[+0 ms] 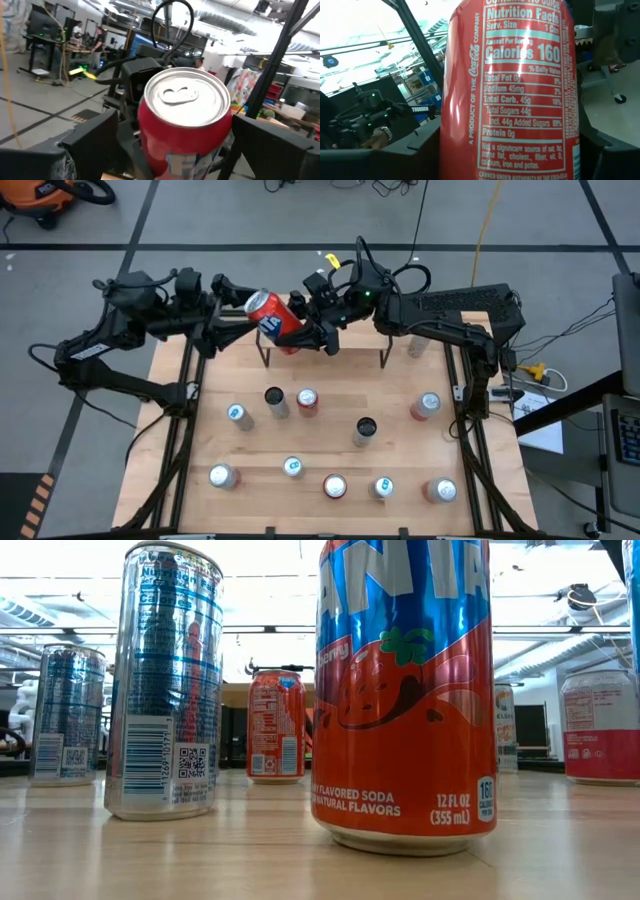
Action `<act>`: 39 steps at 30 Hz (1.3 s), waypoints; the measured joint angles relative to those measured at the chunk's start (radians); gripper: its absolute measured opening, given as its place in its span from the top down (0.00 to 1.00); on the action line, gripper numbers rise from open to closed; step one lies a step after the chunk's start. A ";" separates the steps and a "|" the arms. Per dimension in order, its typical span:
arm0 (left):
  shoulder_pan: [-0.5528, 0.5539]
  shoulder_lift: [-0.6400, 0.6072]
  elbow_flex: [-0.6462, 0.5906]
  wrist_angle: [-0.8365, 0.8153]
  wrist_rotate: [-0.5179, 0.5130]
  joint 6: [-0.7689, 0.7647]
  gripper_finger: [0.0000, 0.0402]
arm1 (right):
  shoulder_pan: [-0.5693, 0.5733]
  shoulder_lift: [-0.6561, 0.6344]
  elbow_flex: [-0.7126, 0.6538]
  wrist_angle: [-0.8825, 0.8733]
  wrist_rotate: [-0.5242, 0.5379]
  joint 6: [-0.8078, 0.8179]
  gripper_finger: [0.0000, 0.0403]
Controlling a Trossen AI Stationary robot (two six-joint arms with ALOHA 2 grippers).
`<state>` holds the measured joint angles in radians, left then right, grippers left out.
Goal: Place canned beverage on shelf
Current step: Put the top left orange soda can on the shelf
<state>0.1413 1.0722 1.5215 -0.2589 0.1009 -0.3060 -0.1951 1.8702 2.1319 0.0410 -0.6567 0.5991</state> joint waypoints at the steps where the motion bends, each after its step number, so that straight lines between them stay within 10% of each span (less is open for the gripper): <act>1: 0.000 0.008 0.000 0.008 0.013 0.000 0.01 | 0.000 0.000 0.000 0.000 0.000 0.000 0.32; 14: 0.000 0.072 0.000 0.137 0.036 0.006 0.03 | 0.000 0.000 0.000 0.000 0.003 0.001 0.32; 26: 0.000 0.072 0.000 0.104 0.061 -0.003 0.30 | 0.001 0.000 0.000 -0.009 0.008 -0.001 0.31; 39: 0.000 0.073 -0.002 0.075 0.060 -0.030 0.28 | 0.000 -0.046 0.001 -0.206 0.043 -0.081 0.09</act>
<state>0.1410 1.1455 1.5192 -0.1837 0.1605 -0.3359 -0.1951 1.8245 2.1330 -0.1655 -0.6133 0.5179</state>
